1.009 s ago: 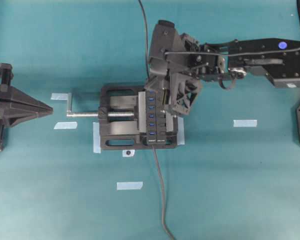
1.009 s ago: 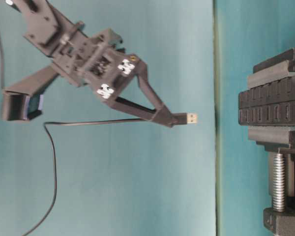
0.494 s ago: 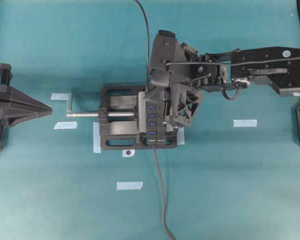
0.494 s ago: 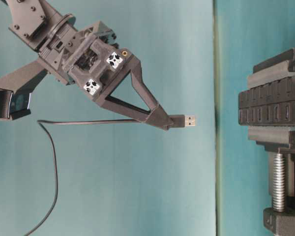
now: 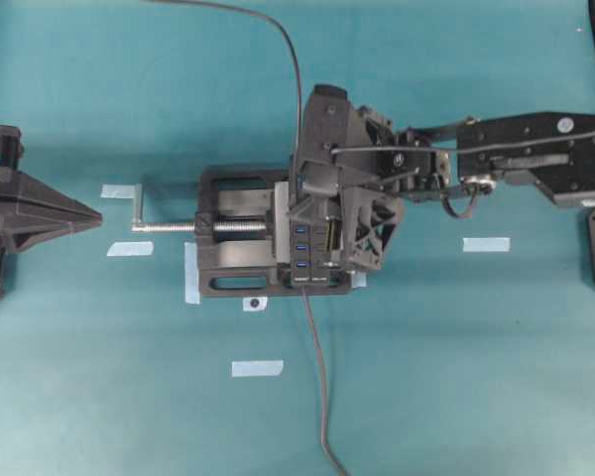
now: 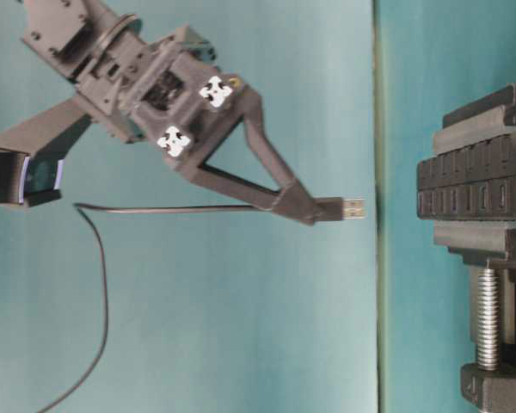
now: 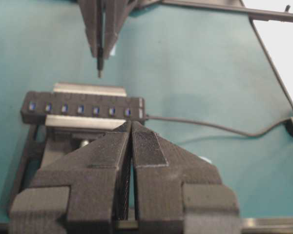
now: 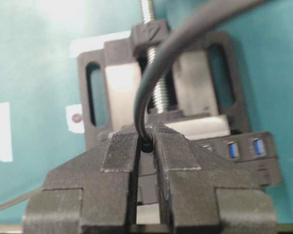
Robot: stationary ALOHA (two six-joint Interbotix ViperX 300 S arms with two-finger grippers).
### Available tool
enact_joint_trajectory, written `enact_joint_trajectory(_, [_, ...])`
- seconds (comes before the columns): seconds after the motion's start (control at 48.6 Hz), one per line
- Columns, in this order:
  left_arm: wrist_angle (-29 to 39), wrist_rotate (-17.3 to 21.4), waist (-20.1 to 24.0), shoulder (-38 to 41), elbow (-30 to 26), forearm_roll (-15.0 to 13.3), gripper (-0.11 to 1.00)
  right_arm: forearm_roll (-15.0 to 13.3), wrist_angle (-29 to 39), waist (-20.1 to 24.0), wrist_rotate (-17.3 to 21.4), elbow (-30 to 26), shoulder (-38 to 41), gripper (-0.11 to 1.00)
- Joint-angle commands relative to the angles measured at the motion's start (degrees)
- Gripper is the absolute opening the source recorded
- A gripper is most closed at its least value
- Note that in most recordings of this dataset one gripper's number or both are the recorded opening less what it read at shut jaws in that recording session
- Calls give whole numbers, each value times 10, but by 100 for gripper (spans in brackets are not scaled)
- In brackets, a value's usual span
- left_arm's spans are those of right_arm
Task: Insert the USB into the second port from the front of the fixed hub.
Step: 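Pull the USB plug out of the rear hub port with the right gripper, then carry the plug forward and align it with the second port from the front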
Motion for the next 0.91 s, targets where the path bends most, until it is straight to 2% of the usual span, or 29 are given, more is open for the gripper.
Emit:
enact_joint_trajectory(0.0, [-3,-1,0,3,-6,2,0,1,-25,5,13,4,-4,7])
enact_joint_trajectory(0.288, [-3,-1,0,3,-5,2,0,1,-76,8,29,39,9,7])
enact_joint_trajectory(0.886, [-3,-1,1,-2,-4,2,0,1,-90,22,27,42,47,7])
